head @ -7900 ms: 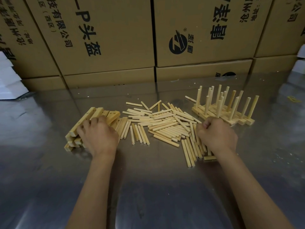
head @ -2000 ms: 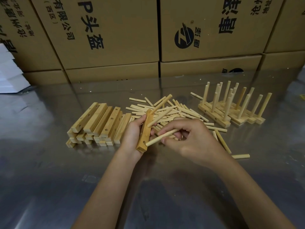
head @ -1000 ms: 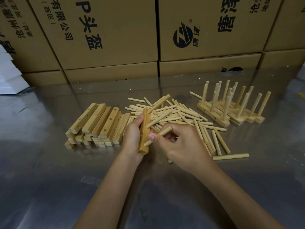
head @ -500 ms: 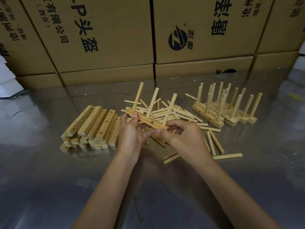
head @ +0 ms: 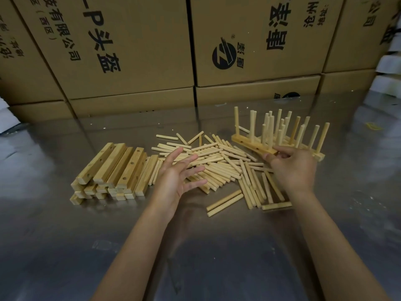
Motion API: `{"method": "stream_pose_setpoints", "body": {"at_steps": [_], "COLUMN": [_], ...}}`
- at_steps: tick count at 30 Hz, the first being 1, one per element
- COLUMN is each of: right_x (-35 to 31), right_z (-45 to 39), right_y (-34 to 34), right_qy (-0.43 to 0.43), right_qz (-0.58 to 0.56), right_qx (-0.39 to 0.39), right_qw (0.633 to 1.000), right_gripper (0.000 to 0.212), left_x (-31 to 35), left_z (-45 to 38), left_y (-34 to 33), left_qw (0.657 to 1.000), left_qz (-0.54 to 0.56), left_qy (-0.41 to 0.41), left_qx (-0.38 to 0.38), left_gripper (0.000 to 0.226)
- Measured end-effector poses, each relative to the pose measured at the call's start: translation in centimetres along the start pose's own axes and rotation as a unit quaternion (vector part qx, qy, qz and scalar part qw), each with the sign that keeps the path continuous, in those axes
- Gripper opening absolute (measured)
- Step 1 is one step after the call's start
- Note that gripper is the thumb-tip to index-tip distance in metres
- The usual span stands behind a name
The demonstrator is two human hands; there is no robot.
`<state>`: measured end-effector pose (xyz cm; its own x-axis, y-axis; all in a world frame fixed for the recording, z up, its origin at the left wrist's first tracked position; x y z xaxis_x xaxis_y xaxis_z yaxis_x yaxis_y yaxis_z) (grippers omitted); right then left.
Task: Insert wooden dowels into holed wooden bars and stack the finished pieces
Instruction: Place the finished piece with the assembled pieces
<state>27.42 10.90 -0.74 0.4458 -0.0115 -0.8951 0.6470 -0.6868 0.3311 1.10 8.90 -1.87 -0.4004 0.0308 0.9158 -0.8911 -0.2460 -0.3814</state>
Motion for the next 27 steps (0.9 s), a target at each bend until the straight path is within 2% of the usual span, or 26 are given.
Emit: {"method": "stream_pose_setpoints", "body": {"at_steps": [6, 17, 27], "right_x": [1.4, 2.0, 2.7], "right_z": [-0.9, -1.0, -1.6], "right_y": [0.3, 0.4, -0.1], "right_qy": [-0.016, -0.03, -0.045], "right_qz": [0.087, 0.157, 0.132], "right_qx": [0.039, -0.015, -0.03], "right_qw": [0.995, 0.987, 0.99], "right_gripper": [0.03, 0.007, 0.017], "left_x": [0.0, 0.0, 0.1], "left_z": [-0.1, -0.1, -0.2], "left_y": [0.1, 0.2, 0.1], "left_qw": [1.0, 1.0, 0.999], "left_qz": [-0.019, -0.026, -0.039], "left_qy": [-0.007, -0.008, -0.006], "left_qx": [-0.005, -0.007, -0.011], "left_gripper": [0.039, 0.035, 0.035]}}
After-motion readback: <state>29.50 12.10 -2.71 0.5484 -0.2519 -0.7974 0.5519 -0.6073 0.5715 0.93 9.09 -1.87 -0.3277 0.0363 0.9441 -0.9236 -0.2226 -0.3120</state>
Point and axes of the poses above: each hand's wrist, its own z-axis away from the middle knuckle, its own y-axis out of the back of the hand, x = y × z, the point moved 4 cm from there along -z, towards the middle knuckle, and after that the axes turned 8 degrees about x, right-handed, at the moved point
